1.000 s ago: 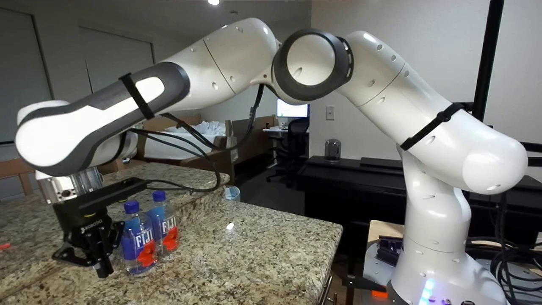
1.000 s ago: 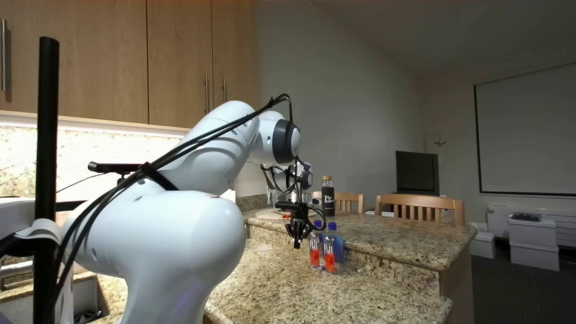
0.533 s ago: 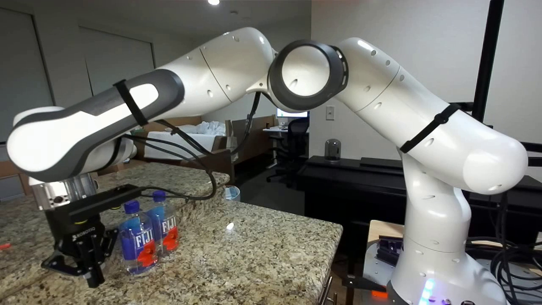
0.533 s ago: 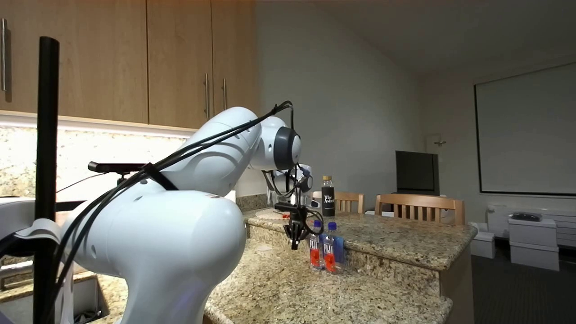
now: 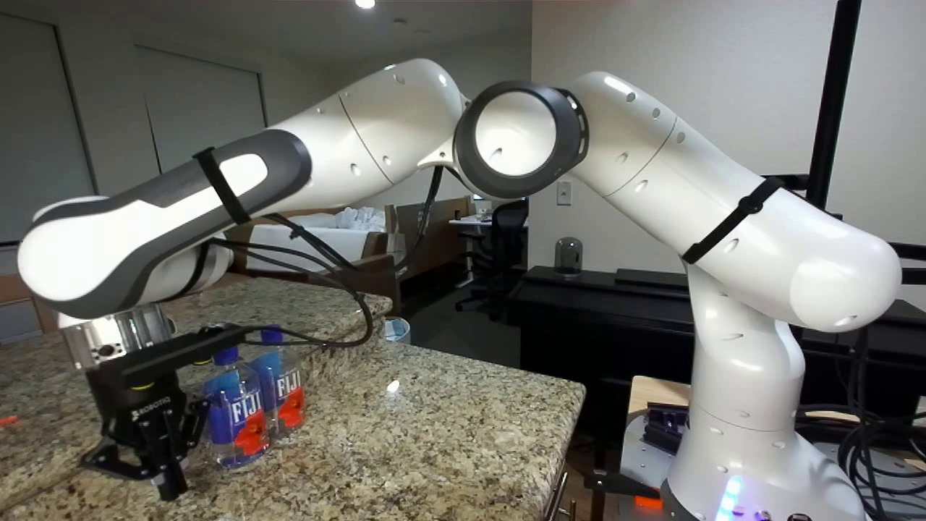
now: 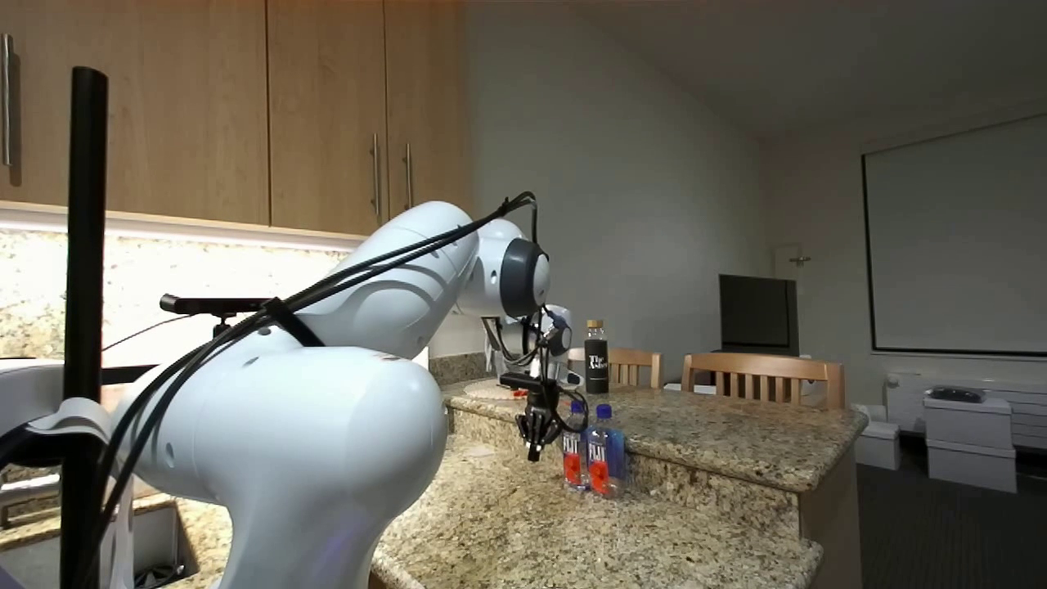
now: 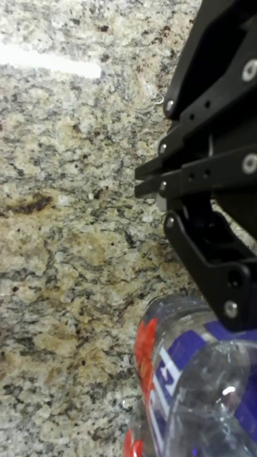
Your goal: Move the bottles to the right
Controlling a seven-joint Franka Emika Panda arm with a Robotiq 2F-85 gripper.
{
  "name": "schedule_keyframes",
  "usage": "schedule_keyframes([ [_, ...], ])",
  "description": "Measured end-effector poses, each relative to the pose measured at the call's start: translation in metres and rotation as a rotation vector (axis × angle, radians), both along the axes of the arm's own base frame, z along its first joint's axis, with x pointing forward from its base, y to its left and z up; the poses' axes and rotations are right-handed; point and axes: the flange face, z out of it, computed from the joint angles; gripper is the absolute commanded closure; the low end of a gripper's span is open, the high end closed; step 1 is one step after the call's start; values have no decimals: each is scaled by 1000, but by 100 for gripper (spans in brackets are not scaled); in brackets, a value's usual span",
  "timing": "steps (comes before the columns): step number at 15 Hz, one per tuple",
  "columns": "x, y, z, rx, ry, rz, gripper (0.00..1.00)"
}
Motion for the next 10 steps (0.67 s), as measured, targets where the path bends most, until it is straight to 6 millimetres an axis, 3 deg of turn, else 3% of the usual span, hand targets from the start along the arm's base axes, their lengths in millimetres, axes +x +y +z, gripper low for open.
schedule_keyframes([
  [10, 1, -9, -4, -4, 28, -14, 92],
])
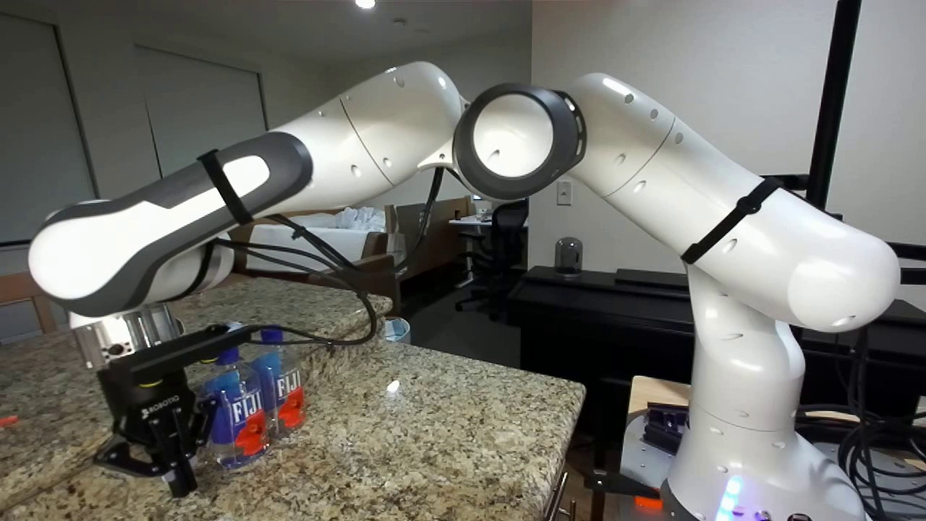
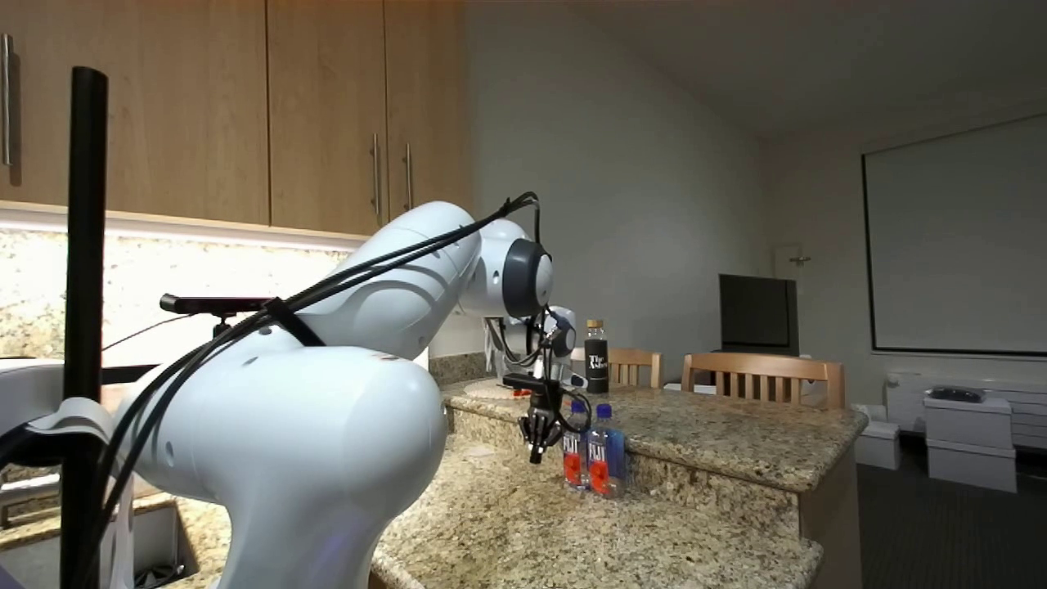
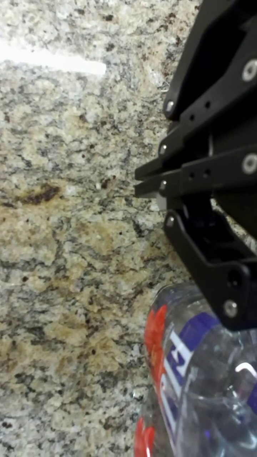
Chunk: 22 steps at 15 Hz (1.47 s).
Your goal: Move the bottles to the right
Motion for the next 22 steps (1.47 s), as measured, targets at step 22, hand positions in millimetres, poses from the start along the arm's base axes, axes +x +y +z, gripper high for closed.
schedule_keyframes([
  [22, -1, 0, -2, 35, 29, -21, 93],
])
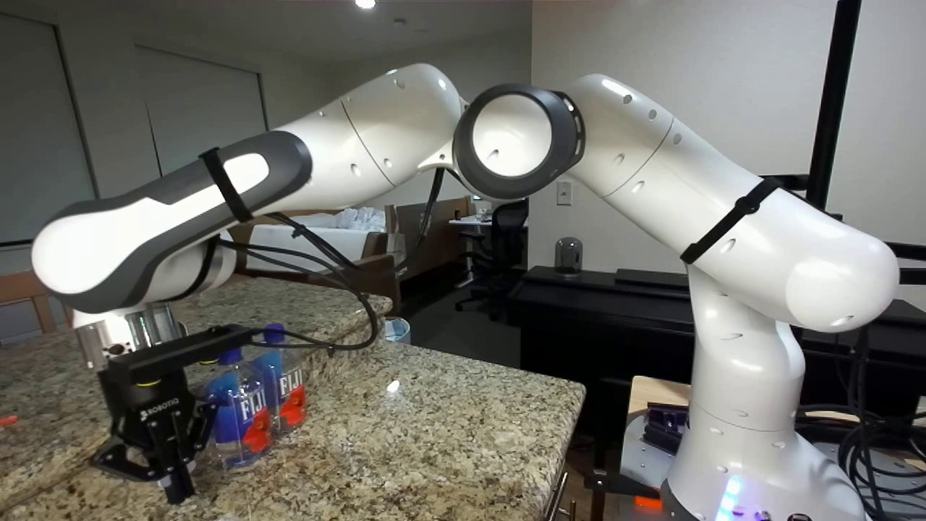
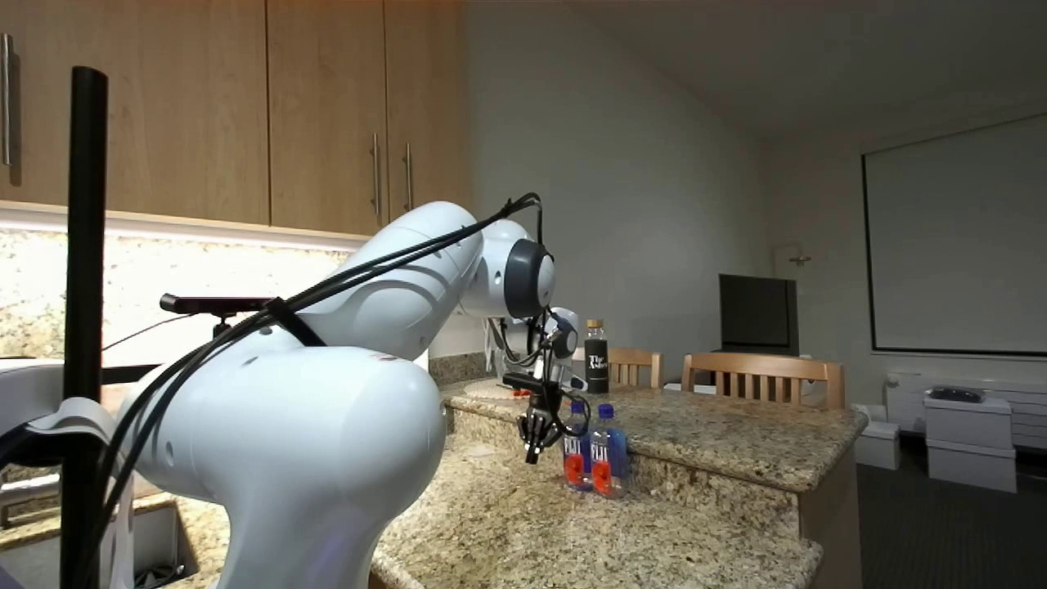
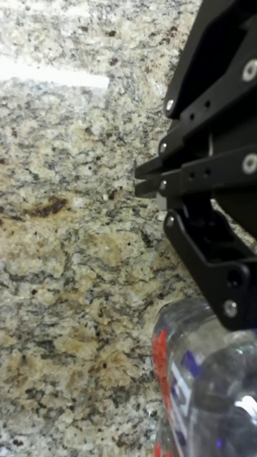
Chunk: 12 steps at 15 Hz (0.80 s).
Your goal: Move the bottles to the right
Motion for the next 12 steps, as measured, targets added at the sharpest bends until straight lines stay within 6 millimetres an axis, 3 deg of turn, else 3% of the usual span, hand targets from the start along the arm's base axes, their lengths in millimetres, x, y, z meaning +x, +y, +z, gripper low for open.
schedule_keyframes([
  [7, -6, 2, -26, 18, 54, -15, 93],
  [12, 0, -8, -24, 16, 46, -30, 92],
])
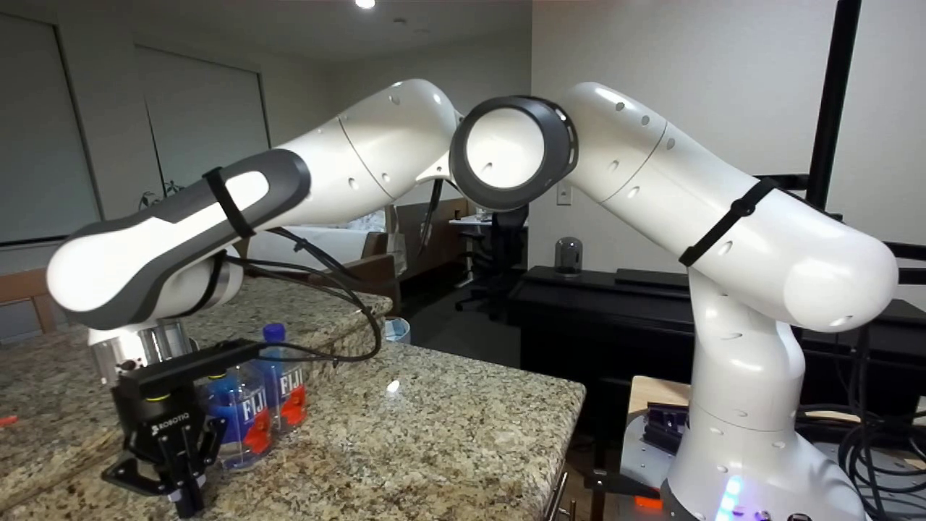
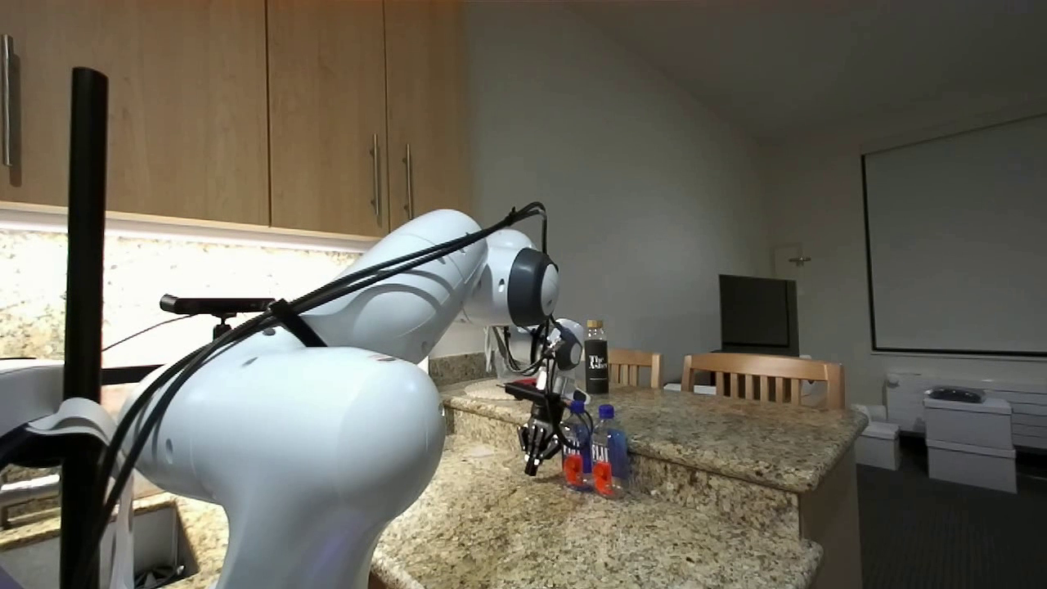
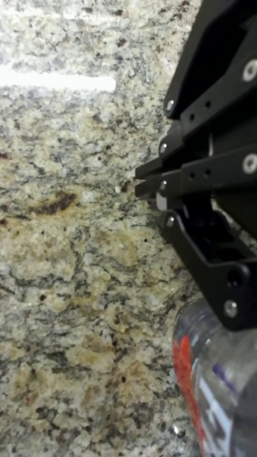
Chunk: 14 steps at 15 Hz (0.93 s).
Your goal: Move the bottles to the right
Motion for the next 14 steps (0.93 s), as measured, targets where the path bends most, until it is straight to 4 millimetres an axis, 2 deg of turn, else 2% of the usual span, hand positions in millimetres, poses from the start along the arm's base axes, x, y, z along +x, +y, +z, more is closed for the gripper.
schedule_keyframes([
  [14, 14, -27, 4, -11, -12, -39, 92],
])
